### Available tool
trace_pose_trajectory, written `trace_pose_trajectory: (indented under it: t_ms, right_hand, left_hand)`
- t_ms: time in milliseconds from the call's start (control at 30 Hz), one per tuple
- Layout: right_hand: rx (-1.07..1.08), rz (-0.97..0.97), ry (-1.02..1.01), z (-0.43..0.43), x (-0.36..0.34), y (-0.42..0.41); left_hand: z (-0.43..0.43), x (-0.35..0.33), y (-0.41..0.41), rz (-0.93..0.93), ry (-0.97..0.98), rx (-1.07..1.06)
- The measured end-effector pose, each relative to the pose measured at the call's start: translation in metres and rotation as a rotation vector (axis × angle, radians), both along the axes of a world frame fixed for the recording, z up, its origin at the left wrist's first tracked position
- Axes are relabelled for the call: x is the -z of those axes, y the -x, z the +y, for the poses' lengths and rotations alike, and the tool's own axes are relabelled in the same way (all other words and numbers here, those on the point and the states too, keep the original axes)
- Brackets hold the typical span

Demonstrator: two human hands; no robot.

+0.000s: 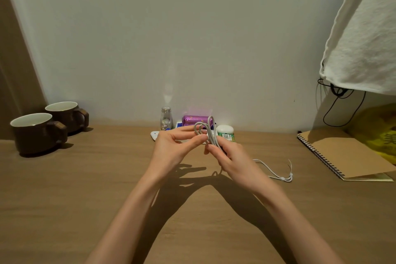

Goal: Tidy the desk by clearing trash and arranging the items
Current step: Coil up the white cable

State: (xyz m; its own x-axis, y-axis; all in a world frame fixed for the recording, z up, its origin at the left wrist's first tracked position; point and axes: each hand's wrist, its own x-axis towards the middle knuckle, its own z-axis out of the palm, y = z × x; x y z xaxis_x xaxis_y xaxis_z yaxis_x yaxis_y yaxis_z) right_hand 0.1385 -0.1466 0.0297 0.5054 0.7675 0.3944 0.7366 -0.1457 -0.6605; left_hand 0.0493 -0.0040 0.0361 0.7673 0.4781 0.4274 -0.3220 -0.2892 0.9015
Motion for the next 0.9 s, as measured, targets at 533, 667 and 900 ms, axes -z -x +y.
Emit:
trace_pose_trajectory:
  t_ms: [533,667,900]
  right_hand:
    - [-0.211,0.921,-0.575,-0.021,-0.032,-0.016]
    - [-0.267,0.982,-0.536,-0.024,-0.034,-0.017]
    - [-0.233,0.886,-0.419,-0.026,-0.033,-0.013]
  left_hand:
    - [-0.003,0.026,-0.014,0.221,-0.716,-0.07]
    - [-0.009,0.026,-0.014,0.293,-0.679,-0.103]
    - [-0.019,0.015,-0.015,0.318,-0.179,0.063]
